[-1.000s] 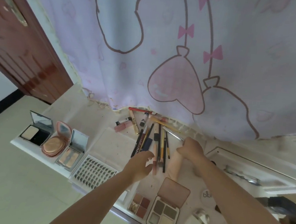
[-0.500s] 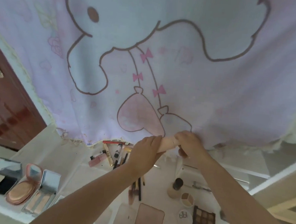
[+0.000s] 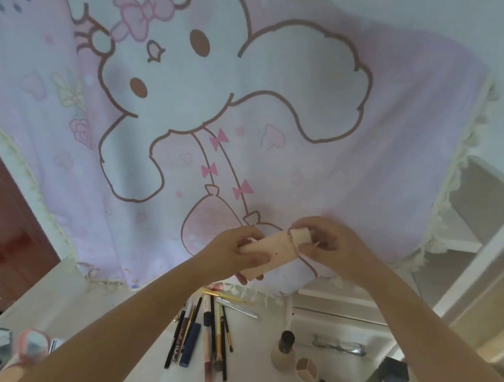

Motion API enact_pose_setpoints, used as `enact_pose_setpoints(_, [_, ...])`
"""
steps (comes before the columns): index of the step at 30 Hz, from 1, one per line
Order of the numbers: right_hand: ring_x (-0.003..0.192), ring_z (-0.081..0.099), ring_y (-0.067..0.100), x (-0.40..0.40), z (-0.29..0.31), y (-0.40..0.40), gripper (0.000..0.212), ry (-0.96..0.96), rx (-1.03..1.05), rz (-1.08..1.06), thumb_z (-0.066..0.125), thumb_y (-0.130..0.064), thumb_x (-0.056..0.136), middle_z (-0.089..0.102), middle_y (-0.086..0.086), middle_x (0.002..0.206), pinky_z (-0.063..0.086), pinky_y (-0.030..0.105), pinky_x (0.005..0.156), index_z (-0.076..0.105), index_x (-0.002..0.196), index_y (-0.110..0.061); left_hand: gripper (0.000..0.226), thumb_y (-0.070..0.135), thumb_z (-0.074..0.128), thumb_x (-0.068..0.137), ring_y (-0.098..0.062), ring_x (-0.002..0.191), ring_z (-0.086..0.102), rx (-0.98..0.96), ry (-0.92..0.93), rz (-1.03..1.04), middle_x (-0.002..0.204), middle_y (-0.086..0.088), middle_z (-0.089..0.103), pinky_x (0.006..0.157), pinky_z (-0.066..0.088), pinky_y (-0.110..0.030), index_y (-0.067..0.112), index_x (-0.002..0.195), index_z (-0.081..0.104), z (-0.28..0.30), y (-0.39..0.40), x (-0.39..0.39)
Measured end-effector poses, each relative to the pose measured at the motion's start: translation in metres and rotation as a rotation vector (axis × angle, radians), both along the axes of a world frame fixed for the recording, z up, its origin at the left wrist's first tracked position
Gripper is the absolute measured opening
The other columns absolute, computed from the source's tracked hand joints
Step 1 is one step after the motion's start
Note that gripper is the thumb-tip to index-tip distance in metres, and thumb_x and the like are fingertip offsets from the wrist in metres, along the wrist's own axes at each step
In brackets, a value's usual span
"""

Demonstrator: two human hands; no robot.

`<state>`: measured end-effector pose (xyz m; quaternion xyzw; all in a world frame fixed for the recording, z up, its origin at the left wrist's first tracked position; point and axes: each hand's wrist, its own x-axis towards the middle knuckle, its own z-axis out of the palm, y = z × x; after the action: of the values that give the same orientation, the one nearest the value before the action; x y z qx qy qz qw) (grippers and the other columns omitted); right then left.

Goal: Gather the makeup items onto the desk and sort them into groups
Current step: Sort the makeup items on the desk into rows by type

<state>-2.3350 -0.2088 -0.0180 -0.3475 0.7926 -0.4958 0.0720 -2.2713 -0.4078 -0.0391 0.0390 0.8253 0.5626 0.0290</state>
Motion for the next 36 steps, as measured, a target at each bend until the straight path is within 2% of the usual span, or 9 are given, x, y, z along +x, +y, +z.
enact_pose_setpoints(2, [0.082,0.059,0.018,0.003,-0.001,-0.001,0.043,-0.088,-0.097,0.037,0.053,0.016,0.079,0.061,0.013,0.093,0.047,0.031,0.075,0.06,0.084,-0.026,0.013,0.015,0.062,0.083,-0.012,0.062,0.069,0.108,-0.007,0.01,0.08,0.0,0.065,0.042,0.048,-0.017,0.028,0.086,0.059,0.001,-0.001,0.003])
enact_pose_setpoints(5, [0.078,0.063,-0.001,0.006,-0.003,-0.002,0.047,-0.223,-0.243,0.087,0.044,0.028,0.075,0.064,-0.002,0.093,0.049,0.014,0.071,0.063,0.077,-0.016,0.009,0.016,0.061,0.084,-0.015,0.061,0.069,0.195,-0.03,0.014,0.077,0.0,0.066,0.04,0.044,-0.015,0.025,0.084,0.063,0.002,-0.002,0.008])
enact_pose_setpoints(8, [0.079,0.064,0.002,0.003,-0.005,-0.002,0.043,-0.307,-0.312,0.074,0.046,0.02,0.078,0.068,-0.009,0.09,0.05,0.012,0.069,0.068,0.062,-0.013,0.008,0.016,0.061,0.084,-0.015,0.059,0.068,0.221,-0.048,0.034,0.079,-0.003,0.065,0.038,0.042,-0.015,0.024,0.083,0.064,0.004,-0.003,0.01])
enact_pose_setpoints(11, [0.077,0.065,0.0,0.002,-0.006,-0.006,0.028,-0.293,-0.323,0.035,0.051,0.015,0.081,0.071,-0.015,0.081,0.052,0.013,0.066,0.066,0.082,-0.008,0.006,0.016,0.062,0.082,-0.014,0.057,0.068,0.236,-0.079,0.061,0.081,-0.003,0.063,0.039,0.043,-0.015,0.021,0.084,0.061,0.004,-0.004,0.012])
enact_pose_setpoints(14, [0.085,0.065,0.007,0.001,-0.011,-0.01,0.041,-0.344,-0.336,0.045,0.052,0.02,0.078,0.065,-0.009,0.097,0.055,0.018,0.071,0.055,0.098,-0.015,0.005,0.016,0.063,0.082,-0.014,0.056,0.067,0.245,-0.09,0.085,0.081,-0.001,0.064,0.042,0.044,-0.017,0.021,0.083,0.062,0.003,-0.006,0.015])
enact_pose_setpoints(23, [0.057,0.062,0.001,0.011,-0.034,-0.007,0.021,-0.487,-0.194,-0.032,0.062,0.008,0.076,0.068,-0.009,0.059,0.048,0.011,0.053,0.066,0.081,-0.012,0.02,0.008,0.067,0.078,-0.007,0.052,0.064,0.096,-0.119,0.084,0.084,0.0,0.06,0.04,0.043,-0.014,0.027,0.084,0.062,-0.002,-0.012,0.029])
enact_pose_setpoints(29, [0.074,0.062,0.01,0.028,-0.066,-0.002,0.02,-0.407,0.097,-0.107,0.068,-0.001,0.074,0.066,-0.006,0.076,0.05,0.018,0.066,0.062,0.078,-0.02,0.037,0.006,0.072,0.073,-0.009,0.067,0.058,-0.218,-0.17,0.022,0.087,0.009,0.052,0.044,0.047,-0.01,0.033,0.079,0.048,-0.019,-0.007,0.033])
enact_pose_setpoints(32, [0.087,0.063,0.017,0.037,-0.081,0.002,0.021,-0.291,0.284,-0.078,0.068,-0.004,0.074,0.066,0.001,0.09,0.052,0.028,0.081,0.065,0.094,-0.01,0.037,0.006,0.074,0.07,-0.008,0.069,0.057,-0.27,-0.15,0.027,0.087,0.01,0.051,0.048,0.049,-0.008,0.031,0.077,0.048,-0.031,-0.002,0.032])
enact_pose_setpoints(36, [0.084,0.062,0.018,0.047,-0.11,0.002,0.02,-0.314,0.349,-0.091,0.068,-0.003,0.074,0.064,0.002,0.087,0.051,0.026,0.079,0.066,0.093,-0.008,0.029,0.004,0.072,0.071,-0.001,0.072,0.055,-0.278,-0.125,0.02,0.081,0.014,0.055,0.052,0.048,-0.005,0.021,0.09,0.058,-0.053,0.002,0.027])
